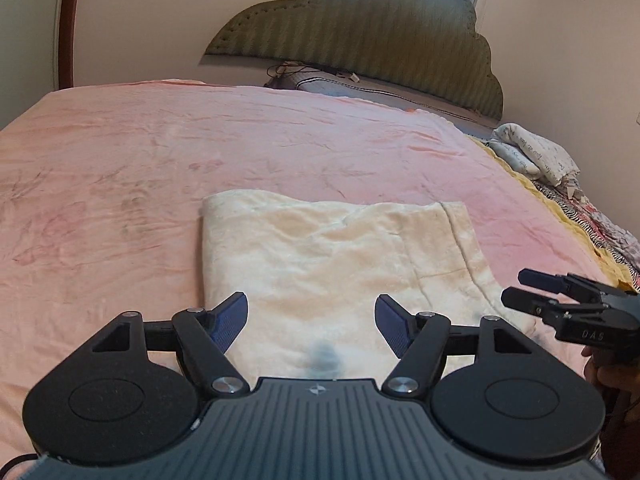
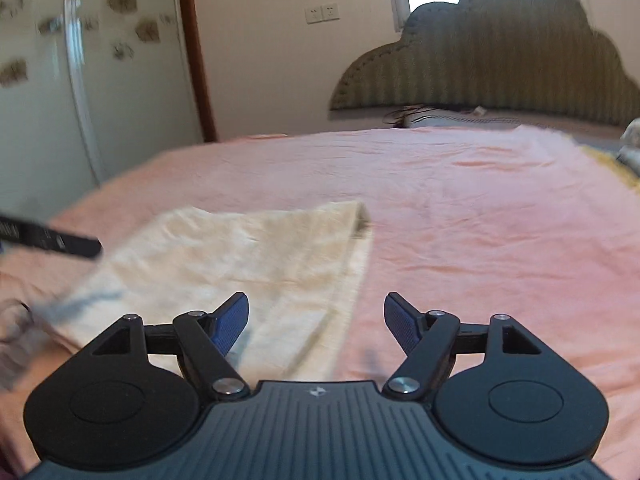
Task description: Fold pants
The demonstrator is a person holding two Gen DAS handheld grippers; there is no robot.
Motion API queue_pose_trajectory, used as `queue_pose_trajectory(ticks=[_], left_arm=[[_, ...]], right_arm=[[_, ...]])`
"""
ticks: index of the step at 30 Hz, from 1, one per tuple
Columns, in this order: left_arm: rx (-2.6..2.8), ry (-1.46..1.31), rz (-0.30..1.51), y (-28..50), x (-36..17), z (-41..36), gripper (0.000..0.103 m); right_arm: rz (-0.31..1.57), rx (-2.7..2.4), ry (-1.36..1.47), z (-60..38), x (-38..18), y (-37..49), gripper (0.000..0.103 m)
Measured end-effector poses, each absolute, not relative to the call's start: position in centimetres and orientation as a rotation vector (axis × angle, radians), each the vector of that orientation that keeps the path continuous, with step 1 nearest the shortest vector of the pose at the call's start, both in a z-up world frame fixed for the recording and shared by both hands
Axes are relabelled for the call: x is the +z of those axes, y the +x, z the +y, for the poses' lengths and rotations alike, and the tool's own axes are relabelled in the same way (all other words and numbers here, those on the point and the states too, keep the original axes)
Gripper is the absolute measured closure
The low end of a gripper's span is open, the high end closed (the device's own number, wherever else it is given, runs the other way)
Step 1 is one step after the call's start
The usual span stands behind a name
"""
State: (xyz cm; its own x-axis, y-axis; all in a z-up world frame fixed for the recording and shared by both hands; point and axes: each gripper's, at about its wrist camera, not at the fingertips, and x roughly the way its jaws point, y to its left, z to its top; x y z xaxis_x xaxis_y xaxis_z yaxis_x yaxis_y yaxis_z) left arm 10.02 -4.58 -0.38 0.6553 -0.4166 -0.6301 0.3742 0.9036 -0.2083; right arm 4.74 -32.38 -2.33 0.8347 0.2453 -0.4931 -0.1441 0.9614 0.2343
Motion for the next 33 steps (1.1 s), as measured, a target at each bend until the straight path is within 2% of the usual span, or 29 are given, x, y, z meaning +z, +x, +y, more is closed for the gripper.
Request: queue_pose_trajectory(ticks=[4, 5, 6, 9, 16, 24, 33], left_arm=[[-0.439, 0.059, 0.74, 8.7, -1.9, -5.1, 0.03], [-0.415, 0.079, 0.75, 8.5, -2.4, -5.2, 0.03], [-0.384, 0.087, 0.764, 8.5, -3.0, -5.3, 0.028], [-0.325, 0.059, 0.774, 8.5, -3.8, -5.1, 0.025], [-0.287, 0.08, 0.768, 8.3, -3.5, -5.2, 0.022], [-0.277, 0.083, 0.771, 8.5, -3.6, -5.3, 0.017], [-0.385, 0.038, 0.78, 10.3, -3.4, -4.2, 0.016]], right_arm=[[0.617, 0.192, 0.032, -30.2, -3.1, 5.8, 0.027], [0.634, 0.175, 0.008, -30.0, -3.7, 6.0, 0.022], [0.633, 0.16, 0.034, -30.2, -4.0, 5.8, 0.019], [0.592, 0.094, 0.126, -31.0, -3.7, 5.2, 0.019], [0.536, 0.106, 0.126, -30.6, -2.6, 4.7, 0.019], [0.62, 0.14, 0.167, -30.8, -4.7, 5.2, 0.019], [0.657, 0.239, 0.298, -32.1, -5.0, 6.3, 0.017]])
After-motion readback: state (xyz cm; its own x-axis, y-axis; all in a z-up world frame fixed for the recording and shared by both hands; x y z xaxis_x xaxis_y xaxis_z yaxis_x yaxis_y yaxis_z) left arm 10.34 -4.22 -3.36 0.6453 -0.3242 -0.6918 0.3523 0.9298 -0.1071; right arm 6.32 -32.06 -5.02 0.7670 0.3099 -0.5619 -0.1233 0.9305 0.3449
